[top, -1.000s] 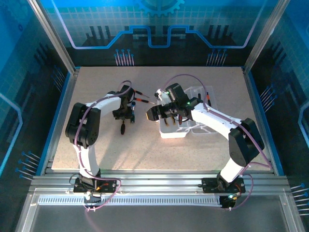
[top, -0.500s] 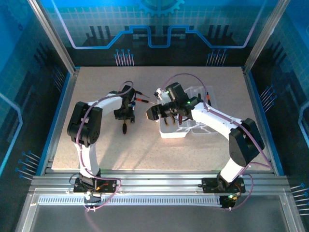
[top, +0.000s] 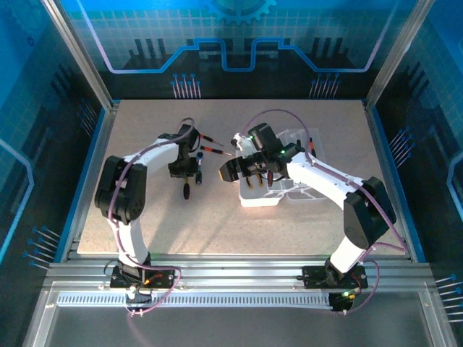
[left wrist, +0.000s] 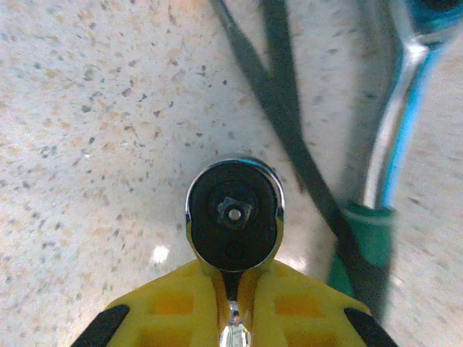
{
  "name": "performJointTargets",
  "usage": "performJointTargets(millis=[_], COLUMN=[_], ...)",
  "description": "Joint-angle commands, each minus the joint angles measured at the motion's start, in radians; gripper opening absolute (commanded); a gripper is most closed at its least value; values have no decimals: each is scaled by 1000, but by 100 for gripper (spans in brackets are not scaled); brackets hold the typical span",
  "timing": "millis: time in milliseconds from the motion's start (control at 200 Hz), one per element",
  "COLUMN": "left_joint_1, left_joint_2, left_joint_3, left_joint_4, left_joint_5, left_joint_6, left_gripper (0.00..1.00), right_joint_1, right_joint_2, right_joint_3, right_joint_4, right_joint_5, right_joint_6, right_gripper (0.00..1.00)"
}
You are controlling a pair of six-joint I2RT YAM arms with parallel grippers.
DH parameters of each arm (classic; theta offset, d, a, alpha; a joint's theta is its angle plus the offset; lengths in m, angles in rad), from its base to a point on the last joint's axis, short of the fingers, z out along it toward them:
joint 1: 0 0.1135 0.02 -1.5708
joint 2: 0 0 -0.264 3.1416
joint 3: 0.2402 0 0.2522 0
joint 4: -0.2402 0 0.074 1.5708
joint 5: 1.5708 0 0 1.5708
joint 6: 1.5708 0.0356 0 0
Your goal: Pack the tool kit
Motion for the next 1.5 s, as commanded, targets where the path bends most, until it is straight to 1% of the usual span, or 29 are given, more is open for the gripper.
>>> performJointTargets(millis=[0, 165, 235, 295, 385, 655, 800, 855, 1021, 1081, 1286, 1346, 1431, 1476, 1496], left_joint_1=[5, -12, -26, -37, -50, -72, -78, -78, -79, -78, -78, -77, -71, -62, -59], left_joint_2=[-160, -266, -294, -311, -320, -328, -326, -326, -322, -322, -314, -315, -326, -336, -340], left_joint_3=[43, 70, 74, 77, 85, 89, 89, 87, 82, 78, 79, 83, 91, 99, 101], left_joint_4=[-45, -30, -18, -9, -6, 11, 15, 18, 22, 23, 29, 28, 27, 29, 29], left_joint_5=[90, 165, 179, 184, 187, 198, 202, 204, 203, 203, 205, 198, 187, 191, 192], left_joint_6=[6, -27, -42, -52, -60, -73, -73, -73, -73, -73, -67, -60, -41, -32, -28], left_gripper=[0, 0, 0, 0, 0, 0, 0, 0, 0, 0, 0, 9, 17, 22, 27], right_joint_1=[30, 68, 81, 92, 108, 147, 160, 162, 162, 162, 144, 130, 106, 93, 86], right_joint_2=[-1, 32, 49, 64, 97, 183, 214, 222, 222, 214, 167, 142, 98, 68, 56], right_joint_3=[37, 54, 61, 72, 84, 102, 124, 129, 131, 131, 113, 94, 52, 23, 11], right_joint_4=[-33, 26, 65, 105, 166, 298, 327, 334, 353, 352, 324, 308, 289, 280, 273], right_joint_5=[3, -7, -19, -34, -68, -84, -74, -73, -72, -72, -72, -73, -72, -71, -70], right_joint_6=[-21, 22, 48, 77, 119, 224, 246, 253, 268, 267, 254, 246, 231, 222, 218], right_gripper=[85, 84, 83, 80, 78, 75, 70, 67, 46, 40, 7, 0, 0, 0, 0])
